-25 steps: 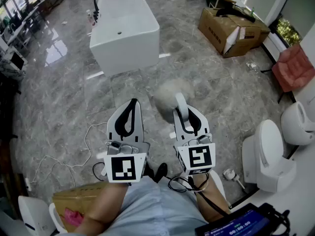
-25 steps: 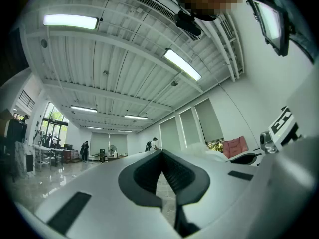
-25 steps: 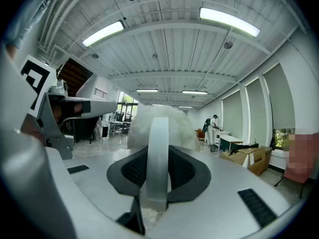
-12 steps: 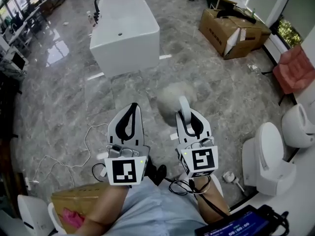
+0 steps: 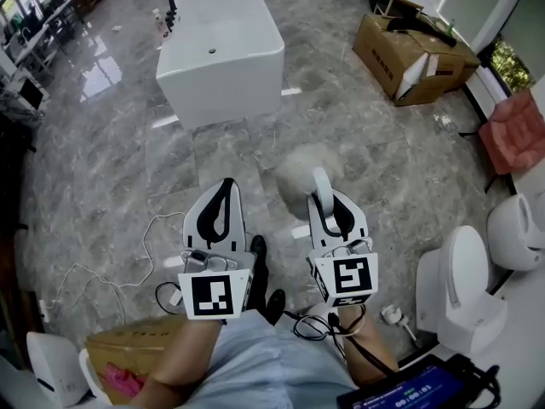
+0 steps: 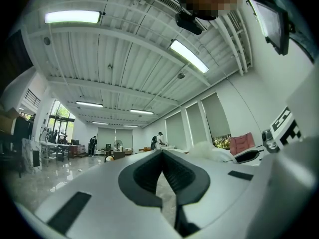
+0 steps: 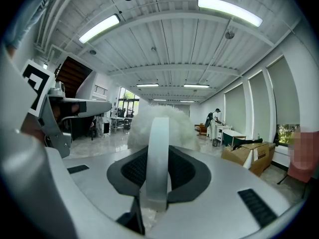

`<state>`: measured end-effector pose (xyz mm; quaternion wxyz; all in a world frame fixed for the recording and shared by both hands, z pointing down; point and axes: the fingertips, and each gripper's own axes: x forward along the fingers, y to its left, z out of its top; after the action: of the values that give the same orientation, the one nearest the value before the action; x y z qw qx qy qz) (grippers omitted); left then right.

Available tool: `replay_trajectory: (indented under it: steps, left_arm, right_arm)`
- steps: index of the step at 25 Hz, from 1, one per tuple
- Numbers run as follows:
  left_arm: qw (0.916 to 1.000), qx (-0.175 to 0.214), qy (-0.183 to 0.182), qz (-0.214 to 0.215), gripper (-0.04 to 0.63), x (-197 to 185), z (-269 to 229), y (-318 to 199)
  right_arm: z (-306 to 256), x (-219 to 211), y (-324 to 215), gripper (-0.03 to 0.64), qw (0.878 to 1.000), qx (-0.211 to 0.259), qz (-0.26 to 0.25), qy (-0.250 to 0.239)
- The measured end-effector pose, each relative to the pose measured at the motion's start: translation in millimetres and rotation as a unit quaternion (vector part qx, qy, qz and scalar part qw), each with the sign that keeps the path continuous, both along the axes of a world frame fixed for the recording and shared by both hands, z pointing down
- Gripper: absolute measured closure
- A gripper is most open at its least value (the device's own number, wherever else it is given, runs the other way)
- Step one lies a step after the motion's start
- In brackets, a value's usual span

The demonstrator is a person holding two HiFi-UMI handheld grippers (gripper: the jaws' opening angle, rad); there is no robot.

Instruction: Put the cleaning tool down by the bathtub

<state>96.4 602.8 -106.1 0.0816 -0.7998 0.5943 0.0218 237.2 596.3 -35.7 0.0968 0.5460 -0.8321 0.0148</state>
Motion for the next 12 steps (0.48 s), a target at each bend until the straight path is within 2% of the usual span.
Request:
replay_trajectory:
  steps: [8,10,12]
  left_arm:
    - [0.9994,-0.021,0.025,-0.006,0.58,-17.3,10.4,-92.0]
    - [0.9996,-0.02,0.017,-0.009,0.581,-26.8,10.4,-117.5]
    - [0.9995,-0.013,0.026,-0.011,0.58,-36.8,3.8,-140.9]
  right_arm:
    - [12.5,-16.1,-91.1,0.519,1.0,-0.013,-0.009,0.013]
    - [10.2,-23.5,-117.1,0.518,1.0,-0.013,-0.013,0.018]
    - [6.9,-33.2,-141.3,0.518,1.0,-0.012,-0.016,0.02]
